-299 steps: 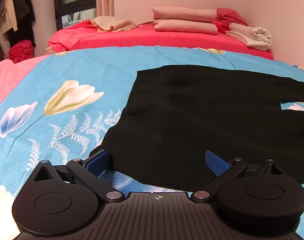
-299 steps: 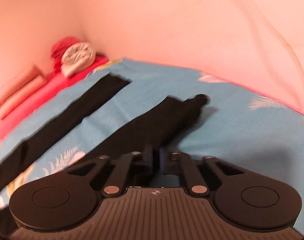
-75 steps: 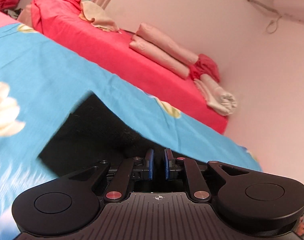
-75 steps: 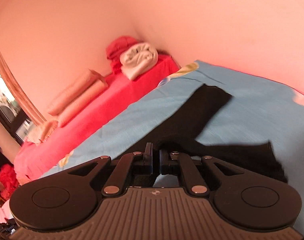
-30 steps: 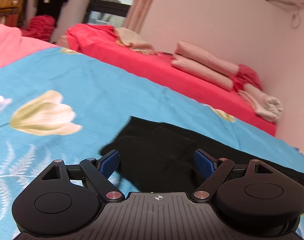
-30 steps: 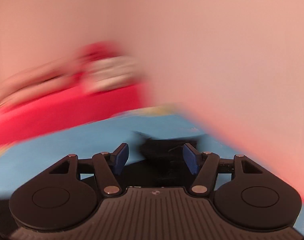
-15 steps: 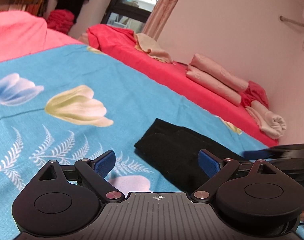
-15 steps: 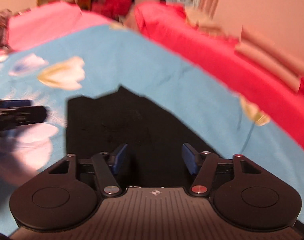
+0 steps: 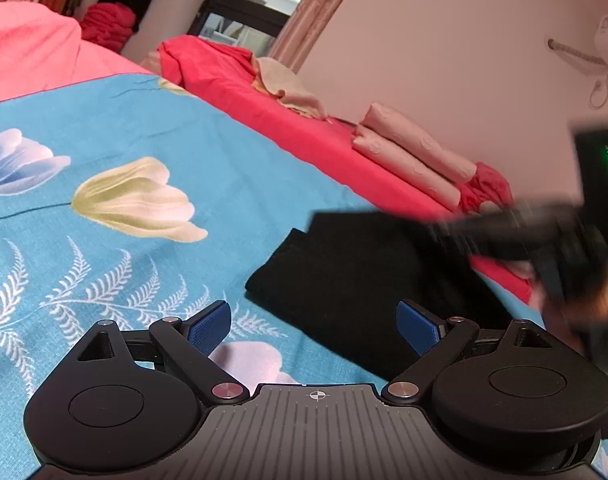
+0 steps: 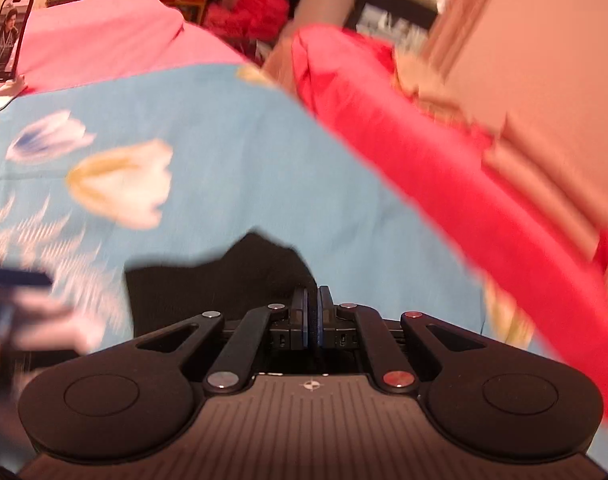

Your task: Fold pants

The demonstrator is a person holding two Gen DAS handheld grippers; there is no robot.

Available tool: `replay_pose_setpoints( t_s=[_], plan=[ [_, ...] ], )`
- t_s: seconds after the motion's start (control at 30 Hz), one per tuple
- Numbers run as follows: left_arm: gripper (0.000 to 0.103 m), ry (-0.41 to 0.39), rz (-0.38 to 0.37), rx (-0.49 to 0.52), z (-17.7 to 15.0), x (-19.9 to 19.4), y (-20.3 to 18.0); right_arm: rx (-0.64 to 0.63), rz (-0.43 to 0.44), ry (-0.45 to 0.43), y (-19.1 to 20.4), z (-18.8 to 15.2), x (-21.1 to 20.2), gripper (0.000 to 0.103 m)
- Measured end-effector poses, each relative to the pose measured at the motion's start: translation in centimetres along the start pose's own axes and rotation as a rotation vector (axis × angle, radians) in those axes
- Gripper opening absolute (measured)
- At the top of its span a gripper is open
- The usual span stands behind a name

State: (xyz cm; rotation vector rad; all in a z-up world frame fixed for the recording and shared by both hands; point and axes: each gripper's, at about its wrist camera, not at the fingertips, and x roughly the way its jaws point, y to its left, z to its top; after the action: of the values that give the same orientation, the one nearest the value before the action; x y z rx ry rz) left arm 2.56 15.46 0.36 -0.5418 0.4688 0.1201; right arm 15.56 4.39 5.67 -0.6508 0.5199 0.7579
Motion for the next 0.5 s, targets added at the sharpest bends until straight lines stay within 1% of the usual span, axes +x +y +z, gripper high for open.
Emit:
replay_pose_setpoints(
  t_s=[0.03, 0.07, 0.1, 0.13, 0.17, 0.2, 0.23, 0.27, 0.3, 0.33, 0.37, 0.43, 0.5],
  plan=[
    [0.103, 0.003, 0.001, 0.000, 0.0, 0.0, -0.1, -0.036, -0.001, -0.008, 0.4, 0.9, 0.8, 0.006],
    [0.103, 0.006, 0.001, -0.001, 0.0, 0.1, -0.1, -0.068, 0.000, 0.014, 0.8, 1.5, 2.5, 0.007],
    [0.103, 0.009, 0.002, -0.002, 0.0, 0.2, -0.1, -0.083, -0.013, 0.048, 1.2, 1.6, 4.4, 0.007],
    [0.103, 0.012, 0.004, -0.003, 0.0, 0.2, -0.1, -0.102, -0.045, 0.094, 1.7, 1.2, 6.5, 0.008],
    [0.103, 0.015, 0.006, -0.004, 0.0, 0.3, 0.0, -0.121, -0.089, 0.149, 2.0, 0.6, 8.4, 0.013],
    [0.103, 0.020, 0.007, -0.004, 0.0, 0.3, 0.0, -0.112, -0.109, 0.179, 2.0, -0.1, 9.3, 0.019],
    [0.103, 0.026, 0.009, -0.004, -0.1, 0.4, 0.0, -0.073, -0.116, 0.165, 1.8, -0.6, 9.0, 0.024],
    [0.103, 0.033, 0.012, -0.003, -0.1, 0.6, 0.0, -0.017, -0.119, 0.139, 1.1, -0.9, 7.9, 0.043],
    [0.103, 0.040, 0.015, 0.000, -0.1, 0.7, -0.1, 0.036, -0.124, 0.117, 0.4, -1.1, 6.5, 0.065],
    [0.103, 0.047, 0.018, 0.004, -0.1, 0.9, -0.2, 0.095, -0.132, 0.082, -0.5, -1.5, 4.6, 0.073],
    [0.103, 0.052, 0.024, 0.009, -0.2, 1.0, -0.3, 0.154, -0.133, 0.044, -1.5, -2.0, 2.3, 0.077],
    [0.103, 0.056, 0.035, 0.018, -0.2, 1.1, -0.4, 0.261, -0.102, 0.004, -3.5, -3.6, -2.3, 0.077],
    [0.103, 0.062, 0.042, 0.028, -0.2, 1.2, -0.6, 0.355, -0.100, -0.014, -5.5, -6.7, -6.7, 0.079]
  ],
)
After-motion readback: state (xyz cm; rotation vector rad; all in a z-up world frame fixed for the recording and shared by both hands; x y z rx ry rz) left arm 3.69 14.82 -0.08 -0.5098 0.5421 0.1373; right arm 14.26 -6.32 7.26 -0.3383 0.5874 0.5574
